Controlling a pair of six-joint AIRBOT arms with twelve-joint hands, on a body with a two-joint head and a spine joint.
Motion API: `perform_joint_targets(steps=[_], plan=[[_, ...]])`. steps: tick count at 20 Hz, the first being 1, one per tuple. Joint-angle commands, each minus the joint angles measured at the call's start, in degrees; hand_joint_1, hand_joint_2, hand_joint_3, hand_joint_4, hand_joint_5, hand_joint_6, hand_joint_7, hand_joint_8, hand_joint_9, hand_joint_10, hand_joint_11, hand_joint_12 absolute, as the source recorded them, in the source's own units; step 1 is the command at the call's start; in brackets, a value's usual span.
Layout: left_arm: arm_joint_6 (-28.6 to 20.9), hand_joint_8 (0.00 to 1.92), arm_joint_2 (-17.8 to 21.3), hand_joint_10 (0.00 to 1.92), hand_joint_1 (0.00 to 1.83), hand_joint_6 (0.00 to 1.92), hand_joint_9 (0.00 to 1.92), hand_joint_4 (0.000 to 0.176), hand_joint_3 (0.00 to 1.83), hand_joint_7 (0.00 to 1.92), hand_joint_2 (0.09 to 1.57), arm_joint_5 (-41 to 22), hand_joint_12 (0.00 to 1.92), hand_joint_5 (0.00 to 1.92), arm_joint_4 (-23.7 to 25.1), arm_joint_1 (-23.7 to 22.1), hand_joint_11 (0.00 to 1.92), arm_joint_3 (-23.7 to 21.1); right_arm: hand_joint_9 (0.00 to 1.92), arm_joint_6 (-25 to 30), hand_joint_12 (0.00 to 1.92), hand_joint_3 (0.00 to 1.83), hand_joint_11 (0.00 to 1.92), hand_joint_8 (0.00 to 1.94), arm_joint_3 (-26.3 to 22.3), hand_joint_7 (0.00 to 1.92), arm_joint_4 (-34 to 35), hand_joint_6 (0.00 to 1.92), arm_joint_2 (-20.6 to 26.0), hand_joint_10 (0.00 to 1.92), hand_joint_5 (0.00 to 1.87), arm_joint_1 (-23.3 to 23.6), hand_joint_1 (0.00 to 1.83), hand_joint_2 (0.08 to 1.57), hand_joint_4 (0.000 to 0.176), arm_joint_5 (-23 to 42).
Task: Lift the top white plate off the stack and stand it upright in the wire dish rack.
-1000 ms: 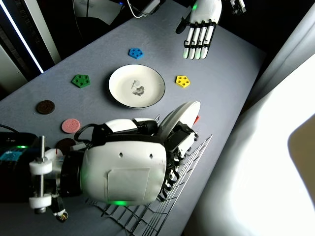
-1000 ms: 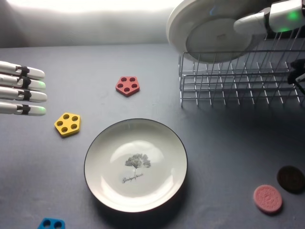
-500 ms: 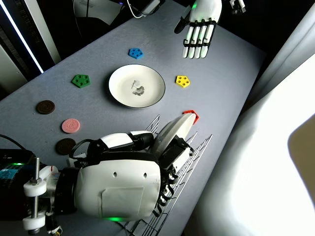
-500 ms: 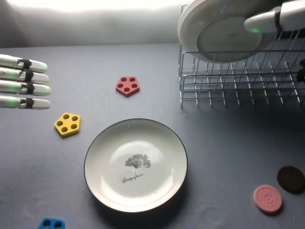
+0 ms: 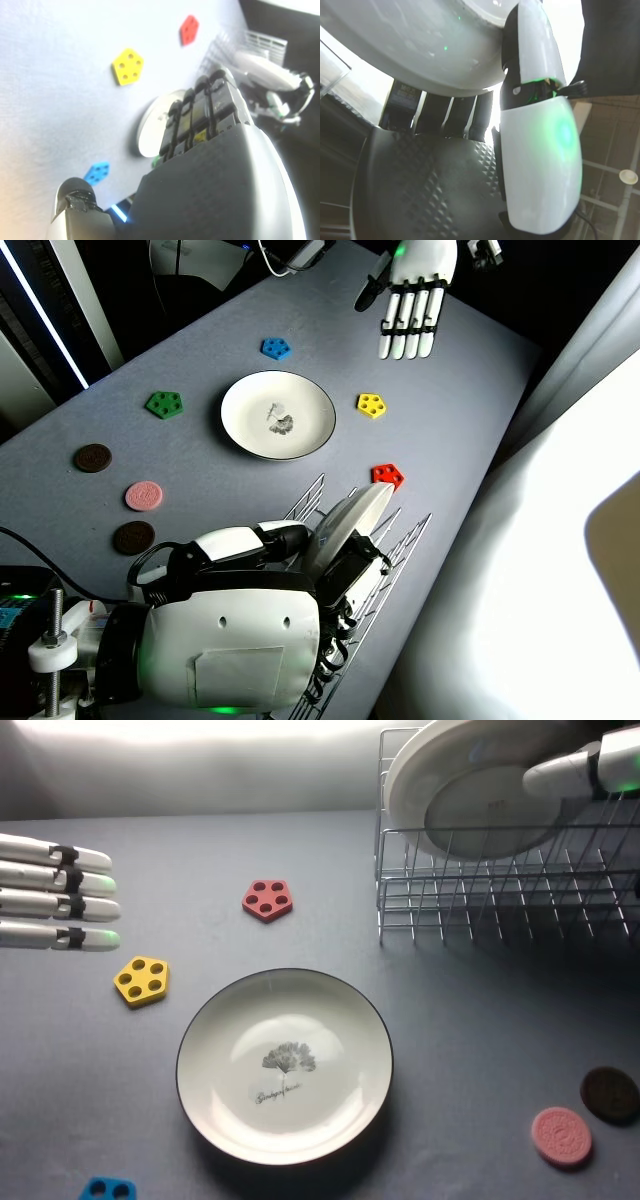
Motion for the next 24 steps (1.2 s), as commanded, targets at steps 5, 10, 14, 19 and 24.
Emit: perform_joint_targets(steps=[5, 10, 14, 19, 24], plan=[[0.5, 0.0, 0.8, 0.0, 0.06, 0.0, 0.0, 0.0, 0.0, 0.0, 0.85, -3.4, 0.0, 0.0, -8.8, -0.2, 0.01, 0.0, 1.13, 1.5, 1.36, 0.0, 0.98, 0.62, -0.1, 1.06, 3.4, 1.05, 1.1, 0.7, 0.91, -0.4, 1.5, 1.06, 0.0, 7.9], [0.9, 0.0, 0.6, 0.0, 0.09, 0.0, 0.0, 0.0, 0.0, 0.0, 0.84, -4.0, 0.01, 0.0, -9.4, -0.2, 0.02, -0.3, 1.12, 2.1, 1.37, 0.0, 0.97, 0.67, 0.5, 1.03, 3.0, 1.09, 1.1, 0.71, 0.88, -0.7, 1.49, 1.07, 0.0, 8.3], [0.4, 0.0, 1.1, 0.0, 0.09, 0.0, 0.0, 0.0, 0.0, 0.0, 0.85, -4.8, 0.0, 0.0, -9.4, -0.2, 0.0, -0.3, 1.12, 2.1, 1.33, 0.0, 1.0, 0.63, 0.6, 1.07, 2.7, 1.04, 1.2, 0.7, 0.89, -1.1, 1.5, 1.06, 0.0, 8.8], [-0.3, 0.0, 1.2, 0.0, 0.1, 0.0, 0.0, 0.0, 0.0, 0.0, 0.85, -4.8, 0.0, 0.0, -9.4, -0.2, 0.0, 0.6, 1.12, 2.3, 1.32, 0.0, 1.01, 0.64, 0.8, 1.07, 2.6, 1.04, 1.2, 0.7, 0.89, -1.1, 1.5, 1.06, 0.0, 8.9], [-0.3, 0.0, 1.2, 0.0, 0.08, 0.0, 0.0, 0.0, 0.0, 0.0, 0.85, -5.9, 0.0, 0.0, -9.4, -0.1, 0.01, 0.5, 1.05, 2.3, 0.51, 0.0, 1.05, 0.88, 0.5, 1.02, 2.6, 1.26, 1.2, 0.16, 0.82, -1.5, 1.23, 1.14, 0.0, 9.0]])
